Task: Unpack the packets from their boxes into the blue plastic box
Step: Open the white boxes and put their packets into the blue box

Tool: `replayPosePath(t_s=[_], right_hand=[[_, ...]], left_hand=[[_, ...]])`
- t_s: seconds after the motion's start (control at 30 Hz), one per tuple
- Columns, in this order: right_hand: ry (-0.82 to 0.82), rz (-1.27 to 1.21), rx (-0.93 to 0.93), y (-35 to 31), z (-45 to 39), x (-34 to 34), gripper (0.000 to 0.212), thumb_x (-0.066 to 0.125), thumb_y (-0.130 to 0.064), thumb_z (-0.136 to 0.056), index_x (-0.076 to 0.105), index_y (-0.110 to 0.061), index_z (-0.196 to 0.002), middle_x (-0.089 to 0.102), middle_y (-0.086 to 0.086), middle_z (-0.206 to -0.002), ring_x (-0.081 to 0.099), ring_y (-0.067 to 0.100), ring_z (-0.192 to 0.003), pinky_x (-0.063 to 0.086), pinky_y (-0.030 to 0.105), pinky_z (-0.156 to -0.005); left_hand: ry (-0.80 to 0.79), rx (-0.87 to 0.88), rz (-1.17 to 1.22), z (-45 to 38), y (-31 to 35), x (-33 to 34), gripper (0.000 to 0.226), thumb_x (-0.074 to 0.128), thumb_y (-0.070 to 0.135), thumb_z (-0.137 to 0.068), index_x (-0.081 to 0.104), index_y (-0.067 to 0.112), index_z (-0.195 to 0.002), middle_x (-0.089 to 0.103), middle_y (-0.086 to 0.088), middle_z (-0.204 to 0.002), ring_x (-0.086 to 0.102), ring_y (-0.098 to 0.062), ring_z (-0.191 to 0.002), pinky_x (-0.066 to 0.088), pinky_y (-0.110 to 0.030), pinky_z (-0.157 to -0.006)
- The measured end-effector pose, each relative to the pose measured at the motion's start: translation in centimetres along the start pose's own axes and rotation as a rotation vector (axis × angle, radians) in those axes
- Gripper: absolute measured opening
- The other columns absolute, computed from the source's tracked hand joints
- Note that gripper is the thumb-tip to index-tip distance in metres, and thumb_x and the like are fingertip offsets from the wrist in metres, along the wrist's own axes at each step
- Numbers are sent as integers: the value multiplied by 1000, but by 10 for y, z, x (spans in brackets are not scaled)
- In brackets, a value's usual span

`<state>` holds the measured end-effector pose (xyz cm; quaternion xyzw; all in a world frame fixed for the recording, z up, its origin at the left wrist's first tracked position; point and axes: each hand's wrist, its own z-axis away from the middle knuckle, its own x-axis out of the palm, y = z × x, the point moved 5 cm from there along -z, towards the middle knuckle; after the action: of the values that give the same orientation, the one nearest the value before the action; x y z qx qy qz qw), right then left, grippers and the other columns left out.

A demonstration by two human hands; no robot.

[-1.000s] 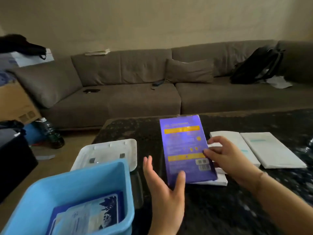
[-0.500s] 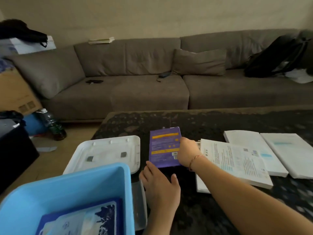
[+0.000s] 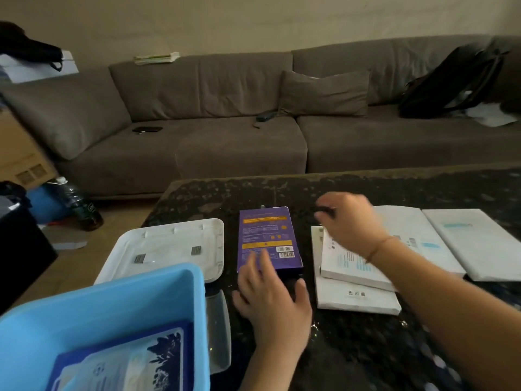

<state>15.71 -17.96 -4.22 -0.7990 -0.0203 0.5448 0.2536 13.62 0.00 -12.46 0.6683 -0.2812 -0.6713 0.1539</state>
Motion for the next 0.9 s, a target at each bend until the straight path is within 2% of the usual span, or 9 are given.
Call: replayPosePath(t_s=[0.1, 0.2, 0.3, 0.37, 0.47, 0.57, 0.6, 0.73, 0.9], right_hand=[[-25, 125, 248, 70, 19, -38, 34, 59, -36, -94, 62, -17, -123, 67, 7, -116, 63, 25, -98, 55, 39, -84], [-151, 220, 548, 123, 53, -51, 40, 55, -42, -95, 60, -11, -120, 67, 10, -102, 59, 22, -80, 53, 35, -76], [-257, 35, 682, 137, 81, -43, 36, 49, -41, -98, 61, -9, -111, 68, 6, -82, 68, 21, -59, 56, 29, -56], [-200, -113, 668, 135, 91, -38, 31, 49, -33, -100, 61, -12, -119, 65, 4, -93, 62, 14, -55, 44, 20, -43], [-43, -325, 684, 134, 103, -43, 33, 52, -27, -100, 62, -9, -125, 61, 11, -114, 52, 9, -65, 37, 18, -43], [4, -515, 724, 125, 131, -54, 33, 56, -27, -98, 62, -9, -124, 65, 7, -109, 58, 11, -71, 41, 17, -44], [-22, -597, 722, 121, 146, -55, 30, 58, -25, -97, 64, -9, -121, 69, 5, -101, 63, 11, -71, 45, 17, -45], [-251, -833, 724, 104, 213, -49, 18, 57, -16, -97, 69, -12, -109, 77, 6, -86, 72, 14, -65, 52, 23, -48], [-394, -737, 633, 79, 276, -40, 21, 50, -9, -100, 69, -17, -106, 77, 6, -88, 73, 28, -77, 55, 33, -57]], left_hand=[[-17, 195, 7, 7, 26, 10, 59, 46, 54, -95, 30, 34, -149, 20, 10, -159, 10, -18, -148, 12, -51, -121], [-101, 156, -35, 1, 41, 22, 53, 34, 59, -98, 39, 34, -145, 23, 11, -158, 10, -18, -147, 13, -51, -120], [-146, 105, -57, -1, 48, 34, 51, 32, 59, -98, 49, 33, -139, 30, 11, -154, 14, -19, -145, 18, -56, -116], [-142, 88, -38, 0, 50, 37, 48, 36, 56, -99, 53, 32, -136, 34, 12, -151, 17, -19, -144, 21, -55, -115], [-98, 97, 36, 8, 56, 29, 44, 42, 54, -98, 56, 29, -133, 39, 12, -147, 25, -16, -140, 29, -45, -112], [-106, 146, 271, 27, 51, 10, 40, 48, 48, -98, 57, 25, -130, 51, 16, -133, 43, -6, -127, 43, -21, -100], [-145, 135, 419, 36, 44, 4, 33, 50, 44, -98, 59, 26, -124, 55, 18, -124, 52, -4, -120, 49, -16, -92], [-340, -183, 868, 76, 0, -13, 23, 54, 34, -99, 67, 17, -106, 76, 3, -100, 73, -16, -91, 57, -28, -73], [-572, -301, 806, 127, -34, -30, 26, 52, 34, -100, 71, 18, -108, 78, -1, -95, 73, -19, -92, 51, -30, -65]])
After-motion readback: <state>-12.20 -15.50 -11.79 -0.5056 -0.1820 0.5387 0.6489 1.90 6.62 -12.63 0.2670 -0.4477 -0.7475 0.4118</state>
